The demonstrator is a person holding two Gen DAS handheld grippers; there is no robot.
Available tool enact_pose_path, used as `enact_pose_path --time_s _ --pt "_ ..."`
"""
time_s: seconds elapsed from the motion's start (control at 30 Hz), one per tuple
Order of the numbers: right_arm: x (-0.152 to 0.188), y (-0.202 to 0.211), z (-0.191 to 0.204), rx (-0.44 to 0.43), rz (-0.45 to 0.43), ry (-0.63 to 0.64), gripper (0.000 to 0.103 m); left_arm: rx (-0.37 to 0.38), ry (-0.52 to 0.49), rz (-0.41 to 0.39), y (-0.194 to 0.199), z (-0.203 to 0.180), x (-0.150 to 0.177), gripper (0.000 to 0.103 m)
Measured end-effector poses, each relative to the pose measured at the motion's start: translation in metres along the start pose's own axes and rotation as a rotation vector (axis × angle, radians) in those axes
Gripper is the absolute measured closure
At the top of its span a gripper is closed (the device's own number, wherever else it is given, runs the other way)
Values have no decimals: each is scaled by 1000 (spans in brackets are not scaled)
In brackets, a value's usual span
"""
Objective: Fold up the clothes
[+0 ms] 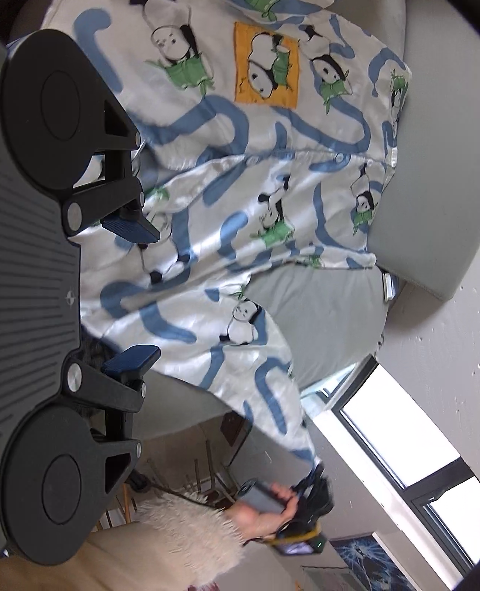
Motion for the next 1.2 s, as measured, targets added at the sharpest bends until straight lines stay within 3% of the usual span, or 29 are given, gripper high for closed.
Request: enact_pose_path --time_s 0.1,0.2,0.37,0.53,0.7,0.9,1.07,1.2 --pt "-16 29 -23 70 -67 -2 101 23 33 6 -3 -8 5 43" --pt "-19 44 -52 136 -74 -5 101 52 78 22 -13 -15 10 43" --pt "-23 69 -100 247 -86 -10 101 76 48 106 -36 -33 23 43" --pt "-23 91 -144 344 -88 -13 101 29 46 170 -51 -25 38 43" --pt "17 82 -151 303 9 3 101 -56 52 163 -49 -5 48 43" --pt "64 71 -156 250 128 29 101 -97 70 61 -23 10 47 43" --pt "98 67 -123 176 269 128 101 -133 86 -22 5 30 48 40" --pt "126 64 -98 116 381 207 101 -148 99 -36 15 45 54 40"
Point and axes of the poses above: each gripper's, at about its wrist camera, not at the fingertips, and y roughly against the way its jaws point, z to its left, x to its underside, the point moved 2 cm from there along -y, roughly the way its jaws point, and after that the axes turned 2 degrees about x, right-handed, at the moved point
